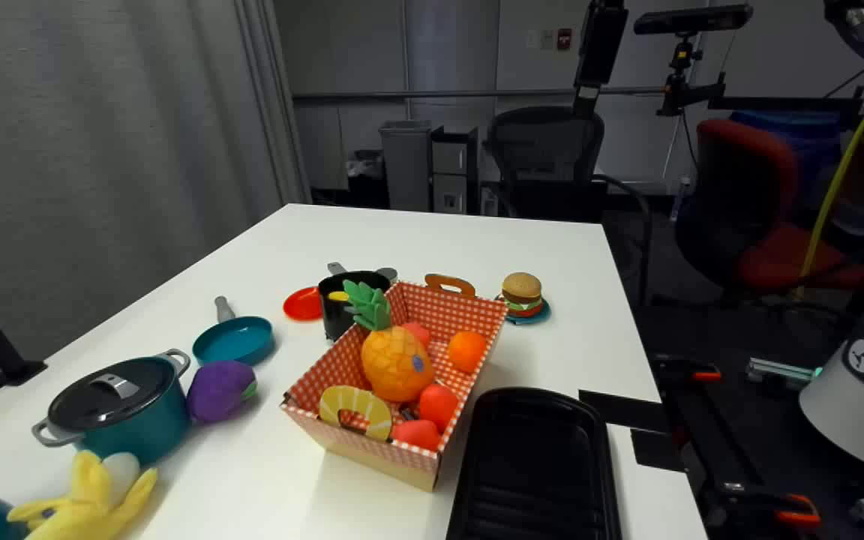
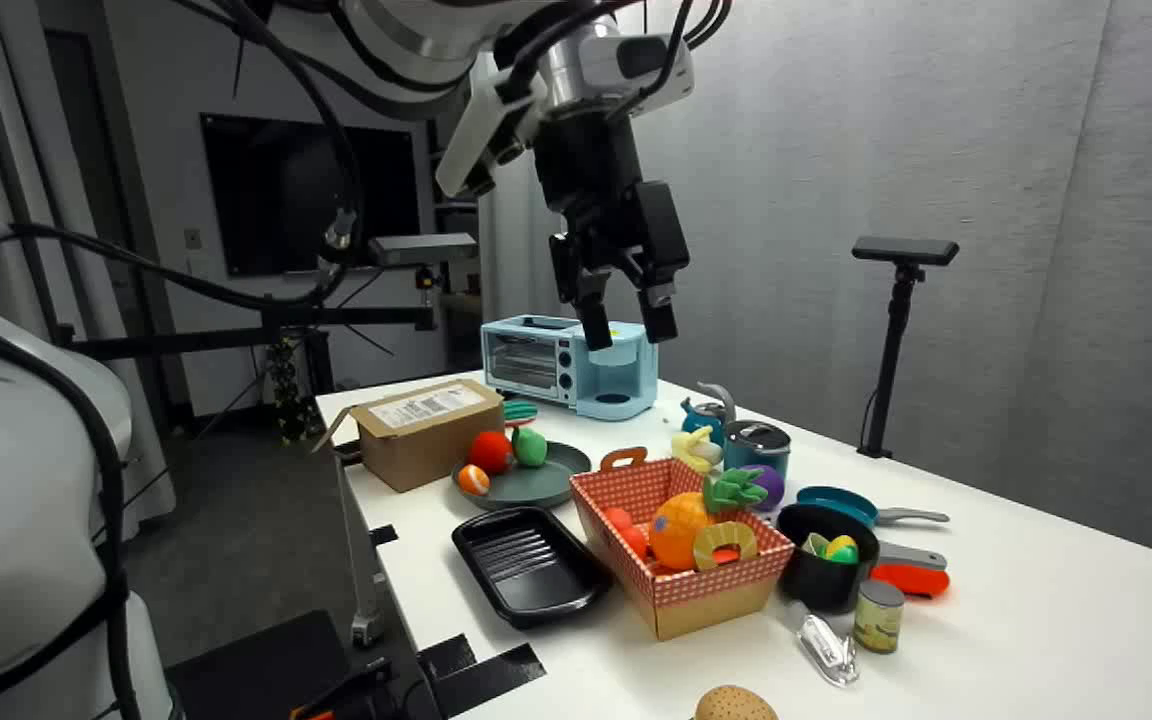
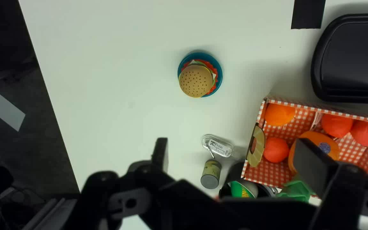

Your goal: Place the pineapple plush toy on the oven tray then move the box to the left

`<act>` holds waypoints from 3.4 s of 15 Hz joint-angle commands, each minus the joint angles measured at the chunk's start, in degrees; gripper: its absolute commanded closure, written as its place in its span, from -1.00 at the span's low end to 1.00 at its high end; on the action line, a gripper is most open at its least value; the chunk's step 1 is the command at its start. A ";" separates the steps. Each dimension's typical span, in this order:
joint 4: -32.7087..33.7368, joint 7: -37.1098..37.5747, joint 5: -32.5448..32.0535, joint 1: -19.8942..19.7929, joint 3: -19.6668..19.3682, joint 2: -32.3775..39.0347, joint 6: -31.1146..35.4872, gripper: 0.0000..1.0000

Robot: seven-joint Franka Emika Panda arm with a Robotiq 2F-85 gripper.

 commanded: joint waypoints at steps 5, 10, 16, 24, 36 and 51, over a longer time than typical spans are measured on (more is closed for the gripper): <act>0.20 0.46 -0.51 1.02 -0.80 0.12 -0.33 -1.00; 0.20 0.46 -0.51 1.02 -0.80 0.12 -0.33 -1.00; 0.20 0.46 -0.51 1.02 -0.80 0.12 -0.33 -1.00; 0.20 0.46 -0.51 1.02 -0.80 0.12 -0.33 -1.00; 2.06 -1.62 -0.58 2.12 -1.19 5.92 3.85 -1.00; 14.64 -14.47 4.32 11.56 0.94 31.34 9.36 -1.00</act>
